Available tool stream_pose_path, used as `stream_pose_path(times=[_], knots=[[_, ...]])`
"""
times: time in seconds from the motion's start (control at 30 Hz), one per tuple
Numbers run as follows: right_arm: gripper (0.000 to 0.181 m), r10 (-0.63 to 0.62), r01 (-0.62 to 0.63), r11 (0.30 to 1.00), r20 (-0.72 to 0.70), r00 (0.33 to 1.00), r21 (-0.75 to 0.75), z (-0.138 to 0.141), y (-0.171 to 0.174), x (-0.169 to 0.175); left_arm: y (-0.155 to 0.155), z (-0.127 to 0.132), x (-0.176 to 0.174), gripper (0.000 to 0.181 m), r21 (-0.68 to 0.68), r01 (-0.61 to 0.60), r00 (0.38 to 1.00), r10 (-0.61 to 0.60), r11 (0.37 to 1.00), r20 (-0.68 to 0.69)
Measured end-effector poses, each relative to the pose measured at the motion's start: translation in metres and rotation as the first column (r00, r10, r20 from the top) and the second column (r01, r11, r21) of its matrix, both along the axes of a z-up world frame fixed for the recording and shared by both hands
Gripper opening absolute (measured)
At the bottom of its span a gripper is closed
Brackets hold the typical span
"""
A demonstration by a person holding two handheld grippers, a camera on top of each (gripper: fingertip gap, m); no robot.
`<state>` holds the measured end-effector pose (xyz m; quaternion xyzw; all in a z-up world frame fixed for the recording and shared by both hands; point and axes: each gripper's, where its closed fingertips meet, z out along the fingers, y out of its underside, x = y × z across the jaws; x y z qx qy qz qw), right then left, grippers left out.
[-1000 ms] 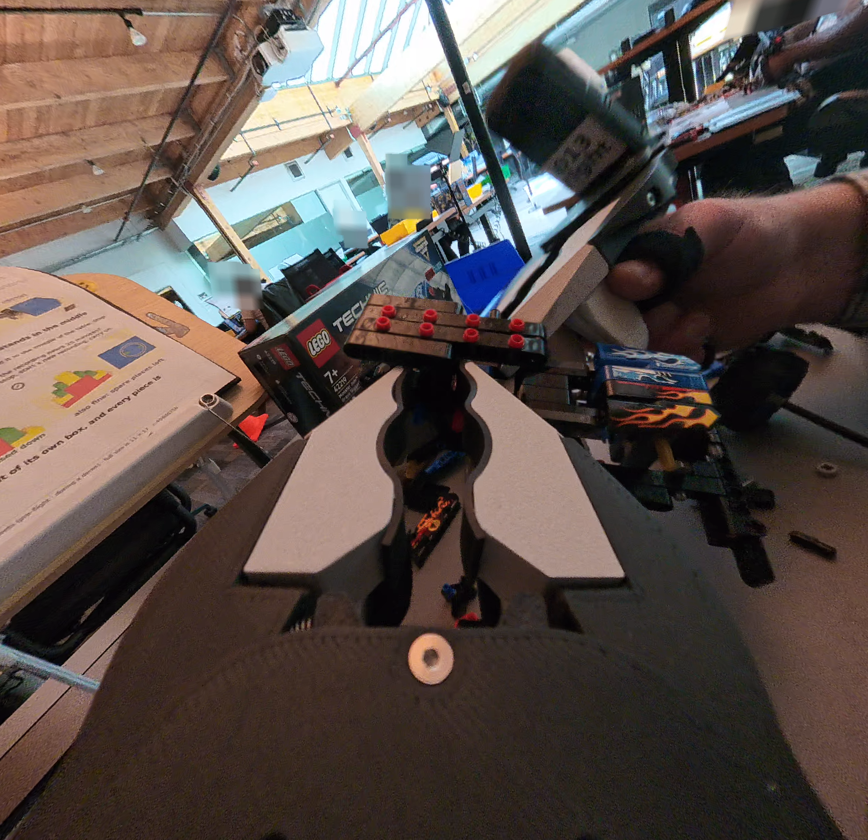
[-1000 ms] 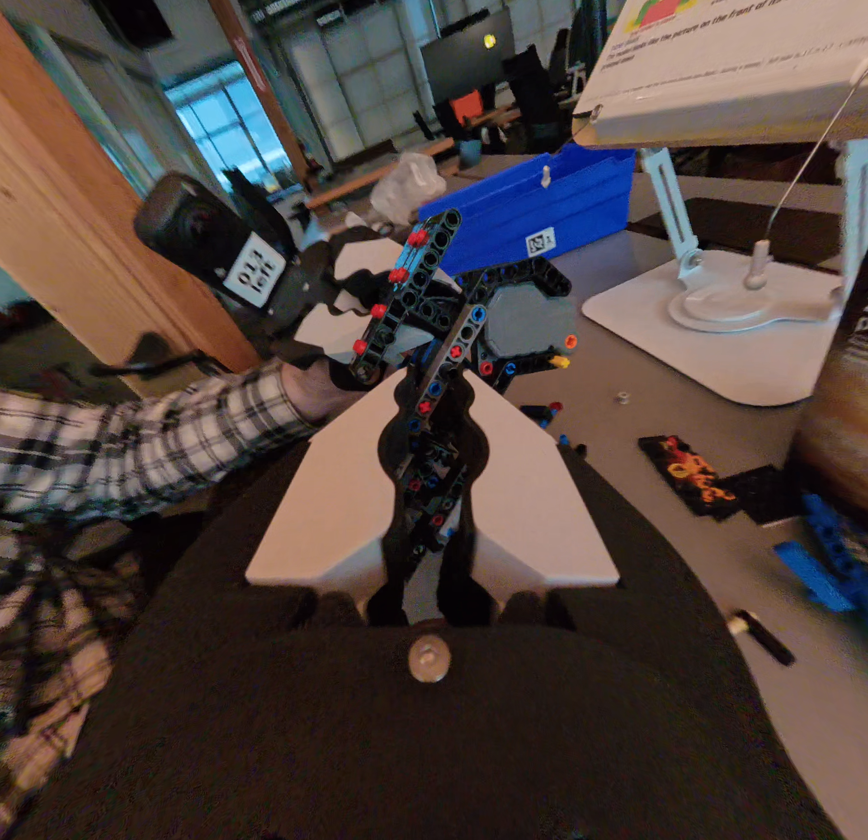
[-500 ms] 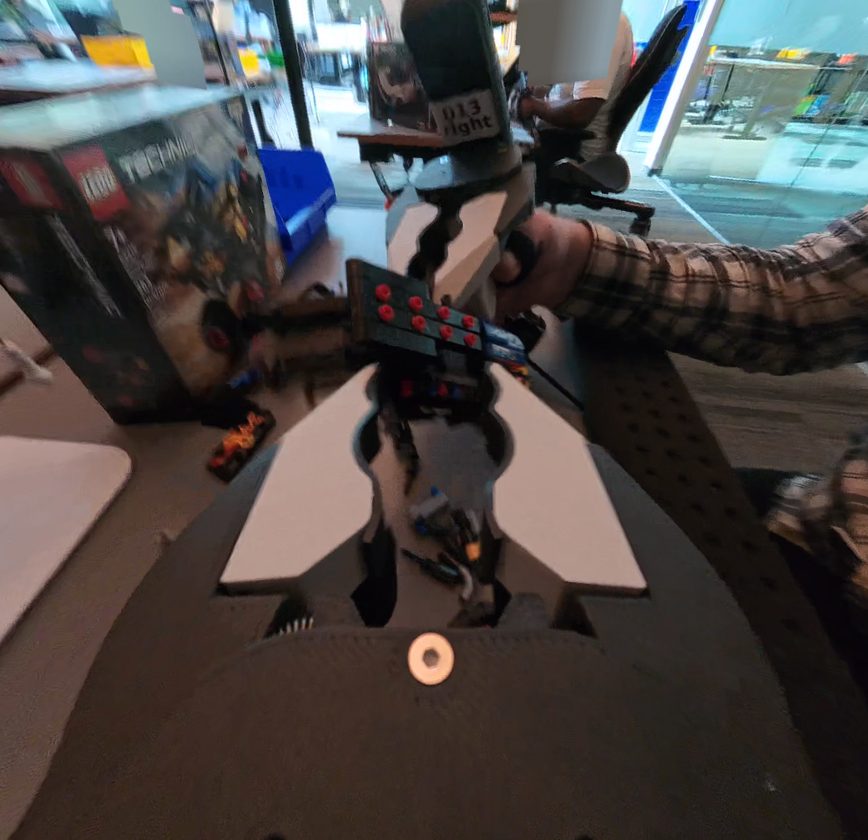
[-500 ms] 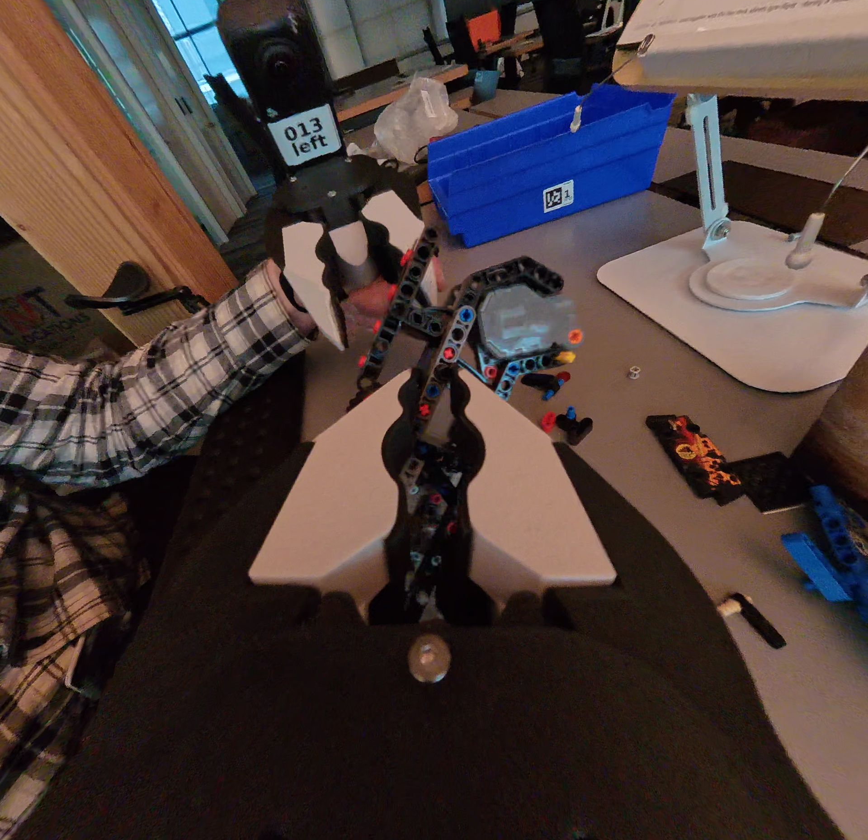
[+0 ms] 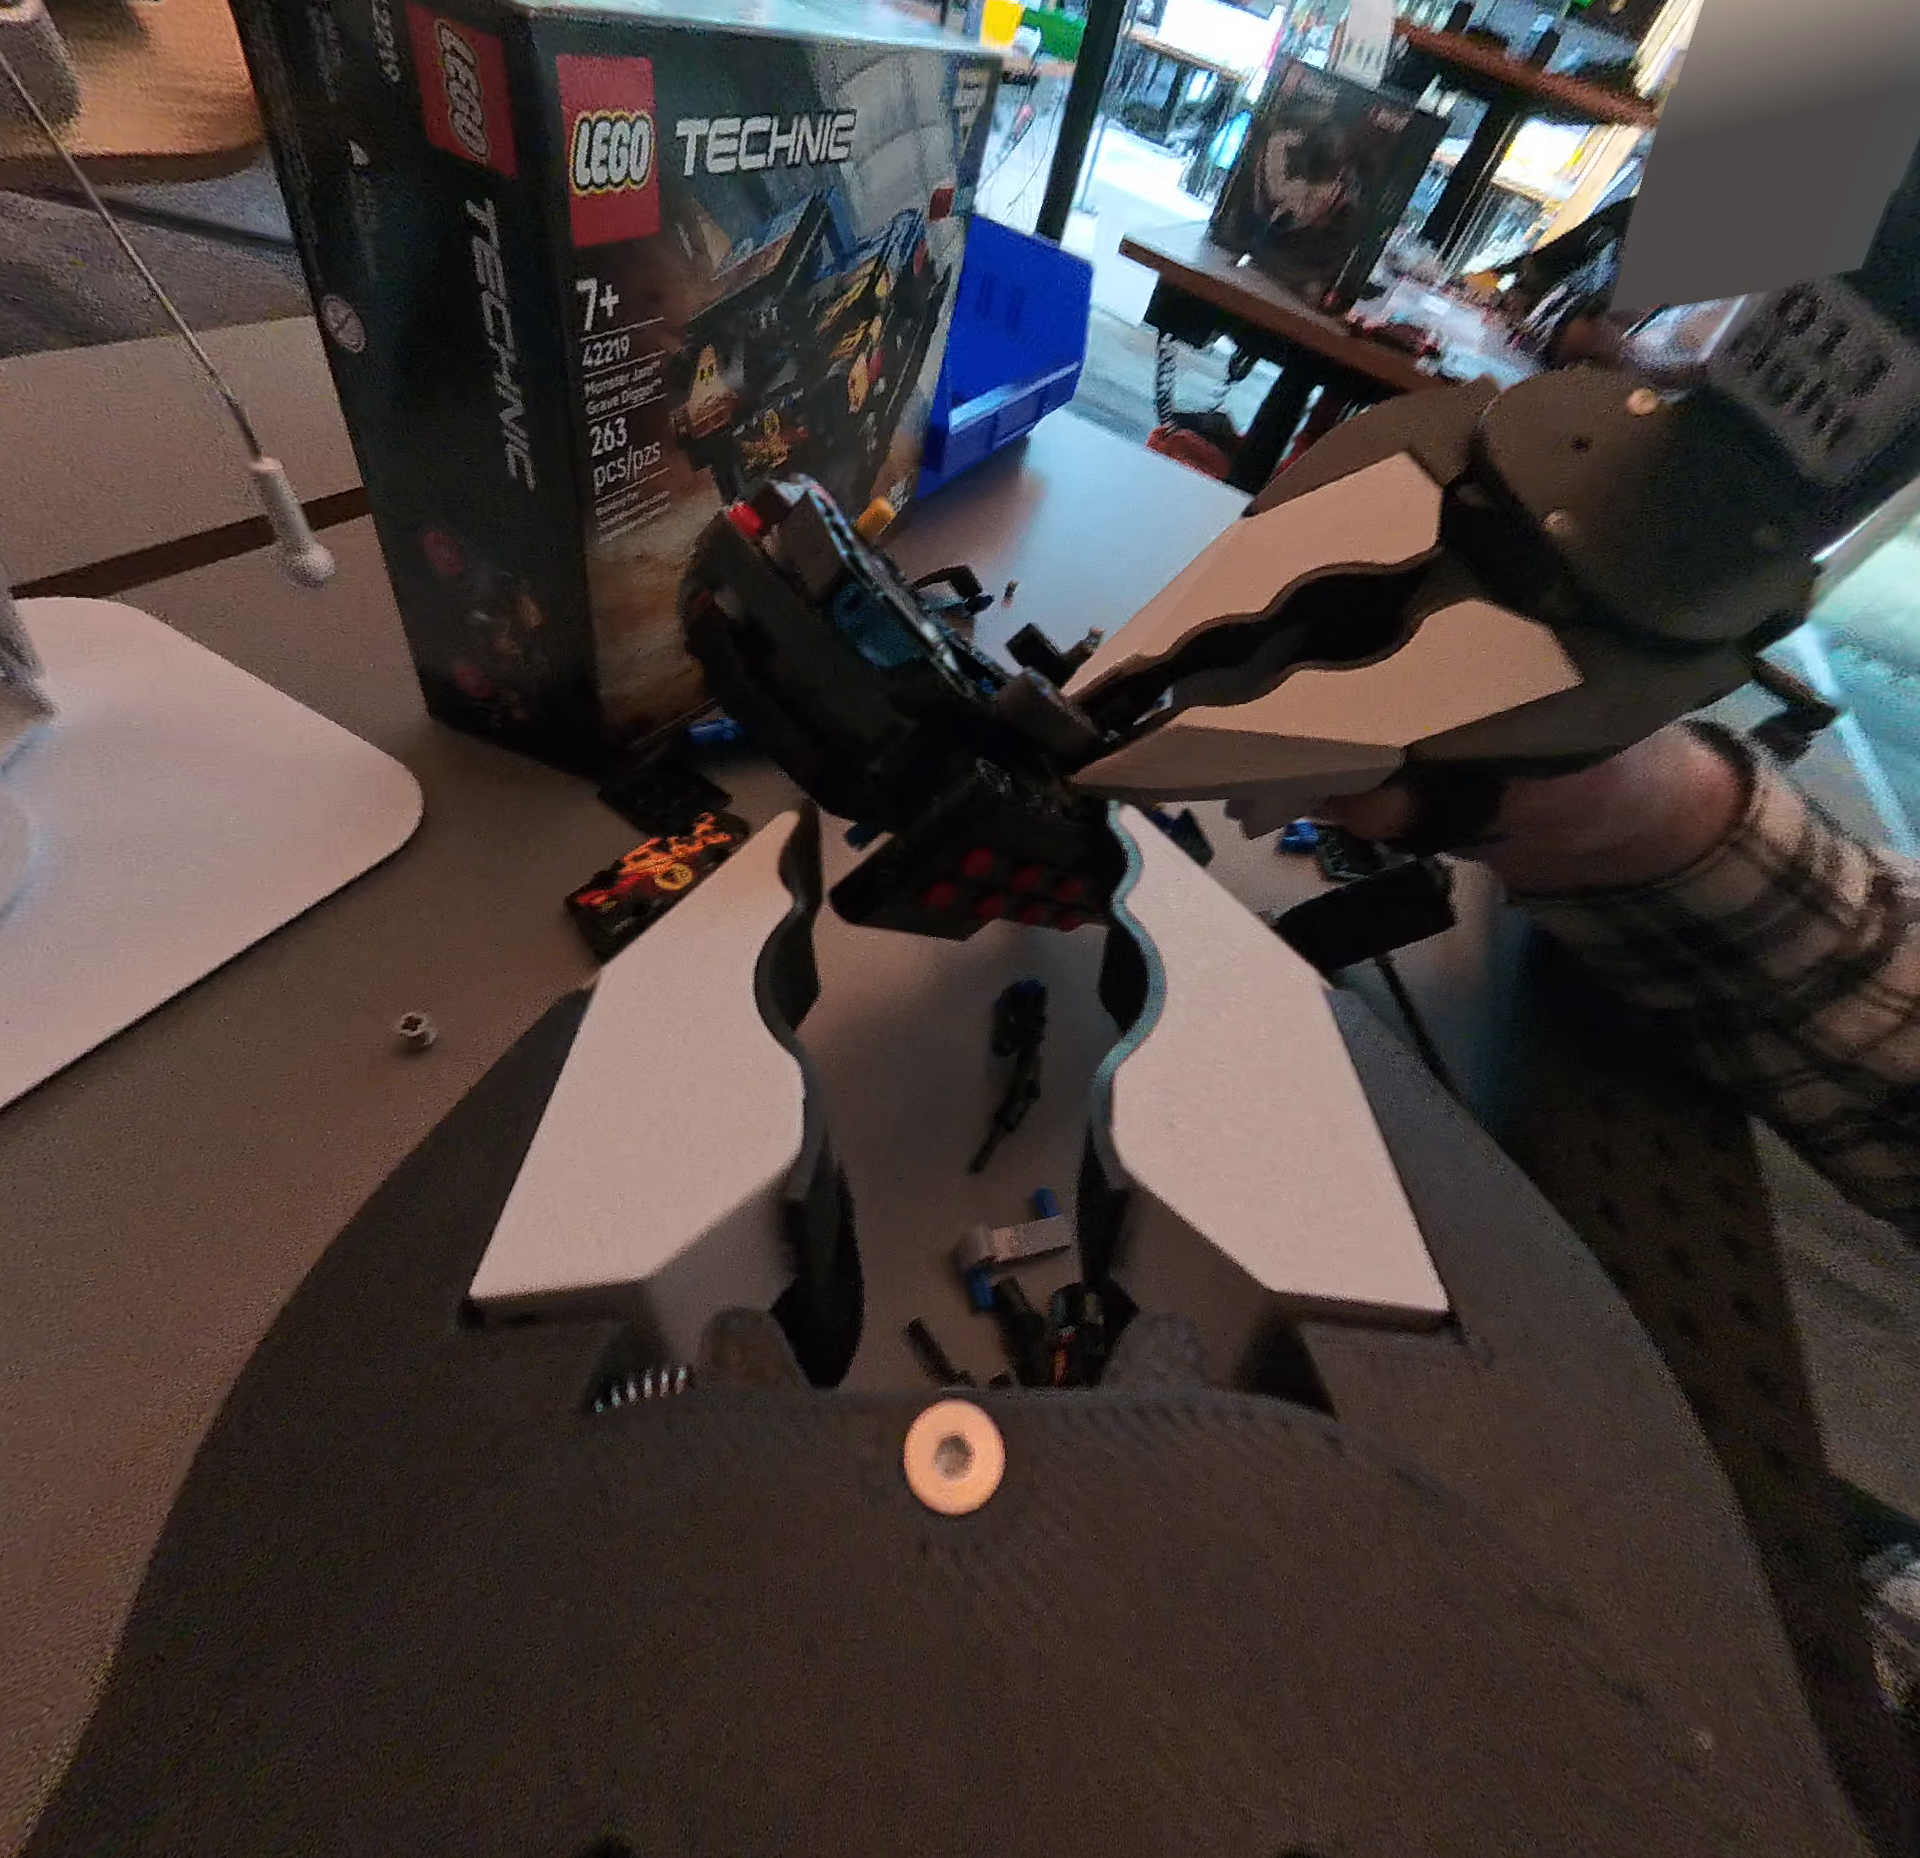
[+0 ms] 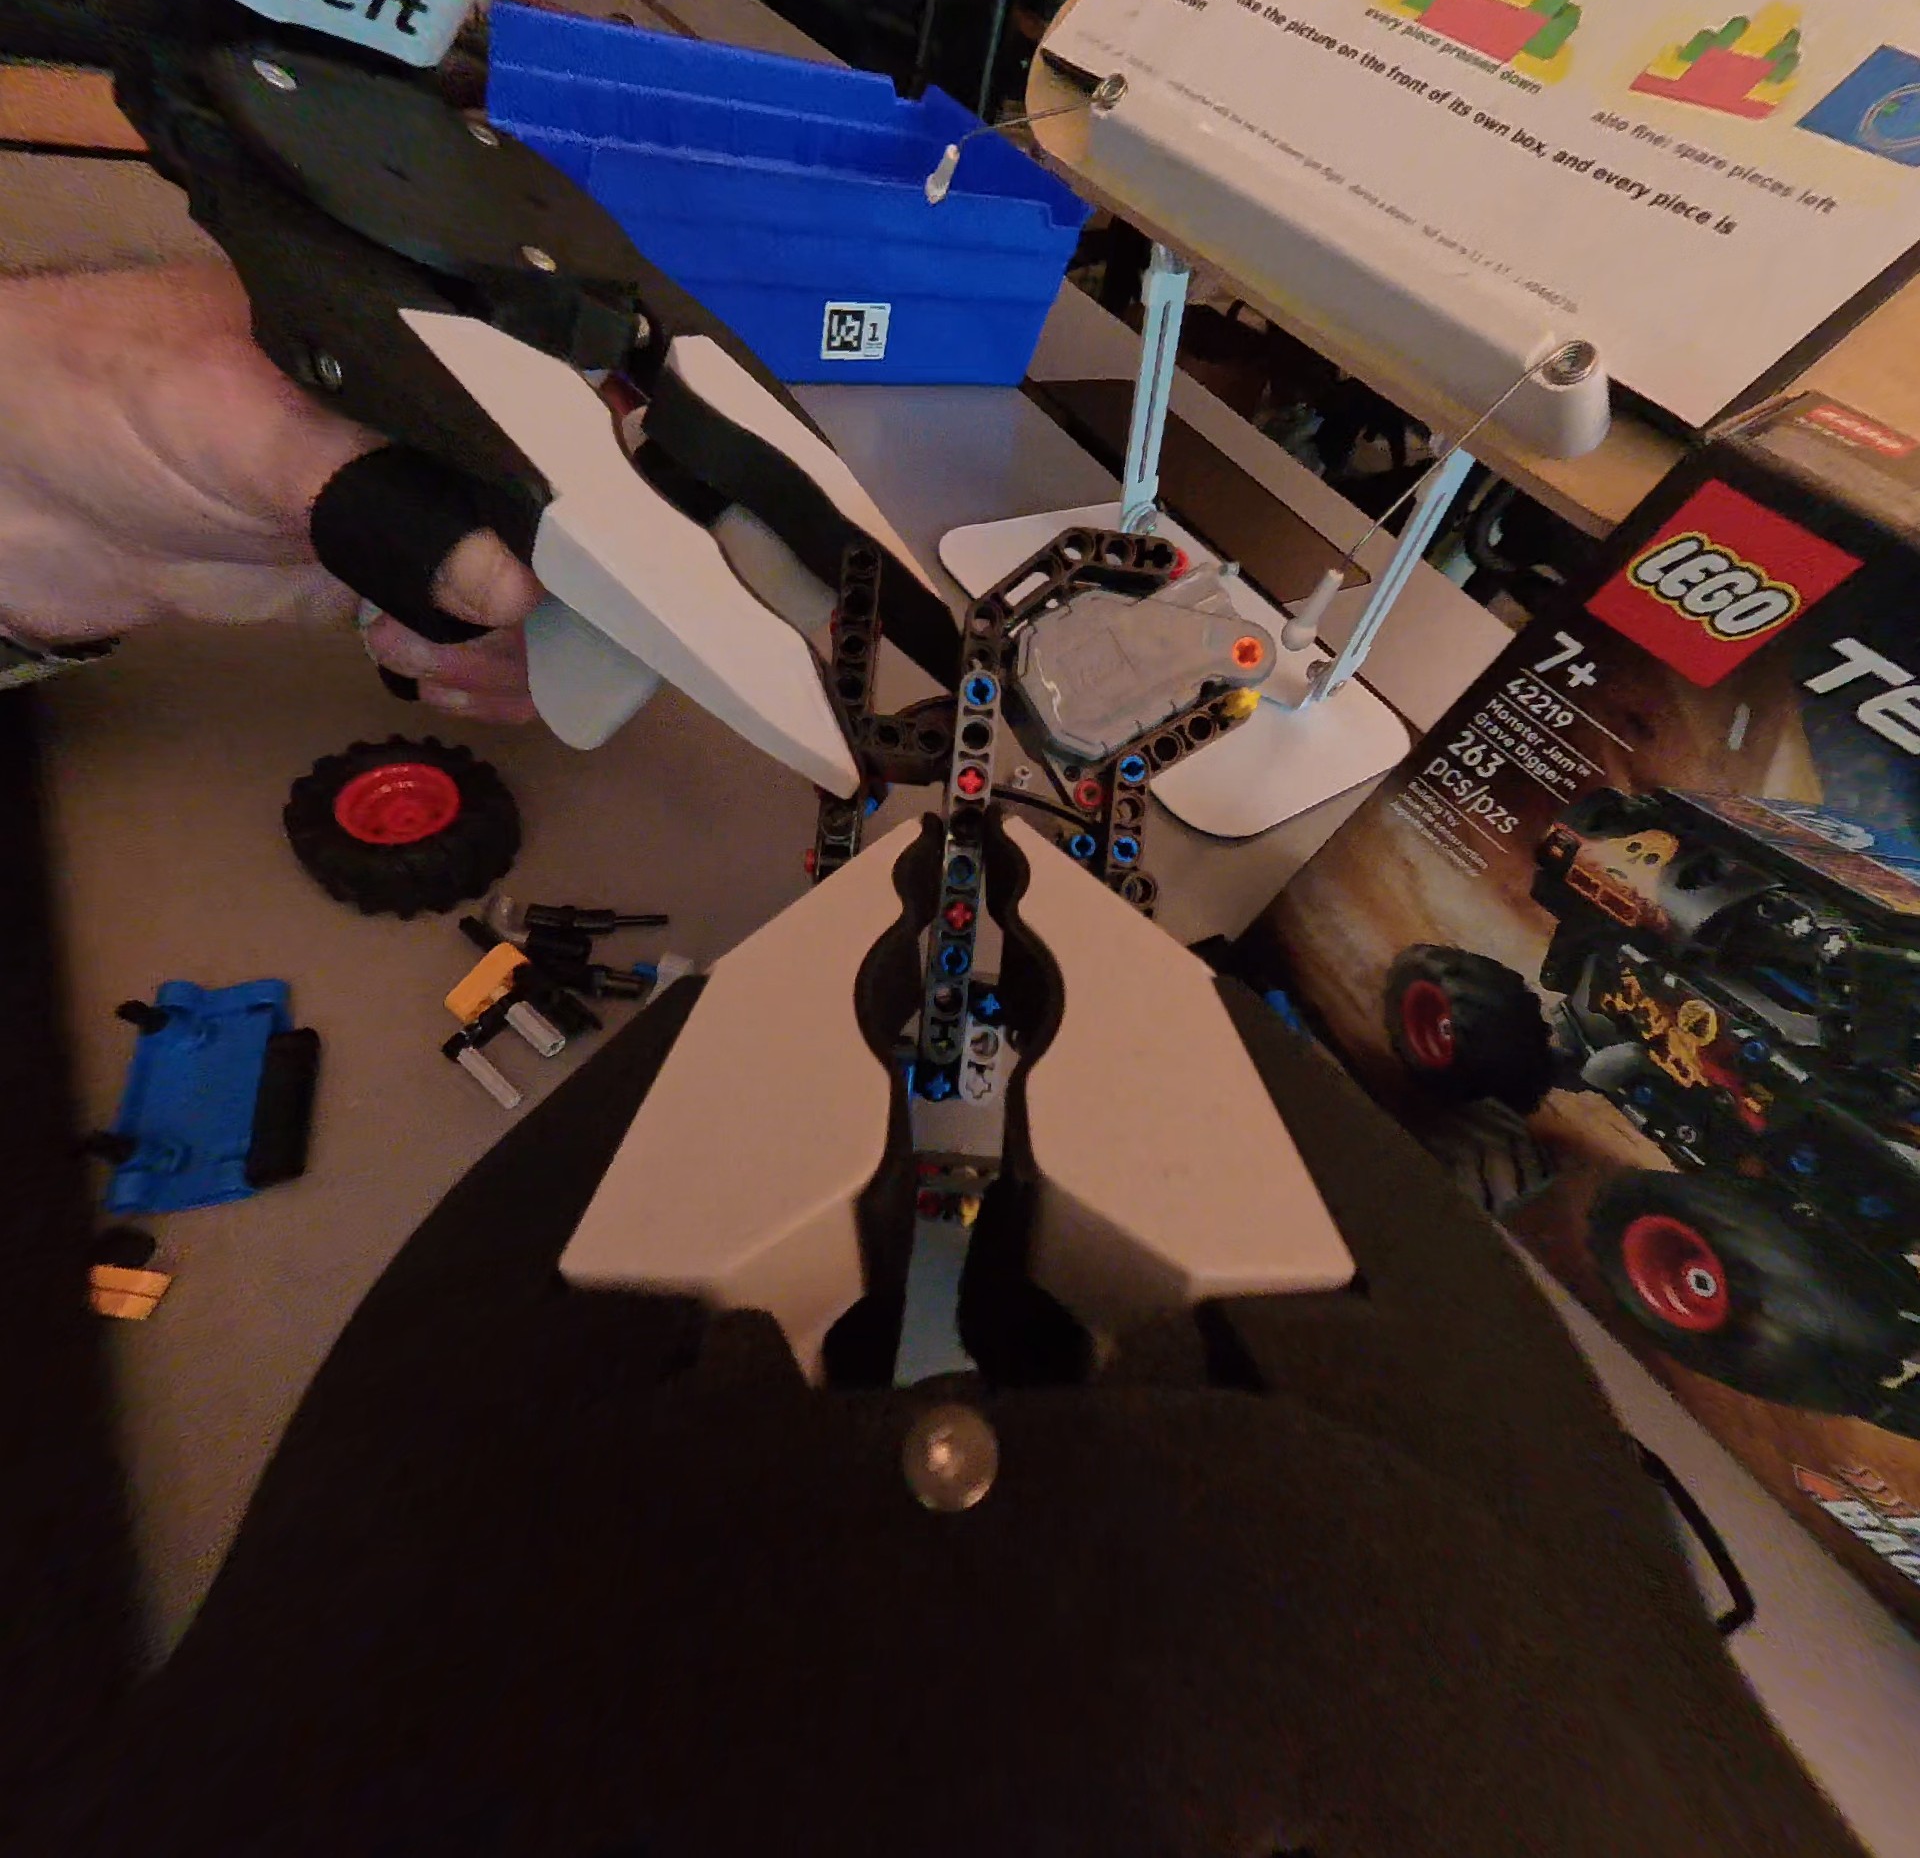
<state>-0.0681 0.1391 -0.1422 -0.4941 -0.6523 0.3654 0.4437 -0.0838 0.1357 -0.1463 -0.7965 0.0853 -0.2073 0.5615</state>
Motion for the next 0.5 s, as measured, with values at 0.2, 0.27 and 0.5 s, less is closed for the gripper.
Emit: stream_pose_path(times=[0.2, 0.27, 0.5], knots=[[0.006, -0.036, 0.033, 0.995, 0.032, 0.999, 0.089, -0.005, 0.004, 0.001, 0.003, -0.007, 0.002, 0.047, 0.003, 0.017, 0.999, -0.017, 1.0, -0.029], [0.006, -0.047, 0.044, 0.992, 0.024, 0.999, 0.12, -0.004, 0.003, 0.0, 0.003, -0.007, 0.003, 0.046, 0.011, 0.026, 0.998, -0.025, 1.0, -0.056], [0.005, -0.043, 0.036, 0.988, 0.043, 0.998, 0.151, -0.009, 0.005, -0.002, 0.002, -0.012, 0.005, 0.046, 0.007, 0.053, 0.995, -0.052, 0.999, -0.082]])
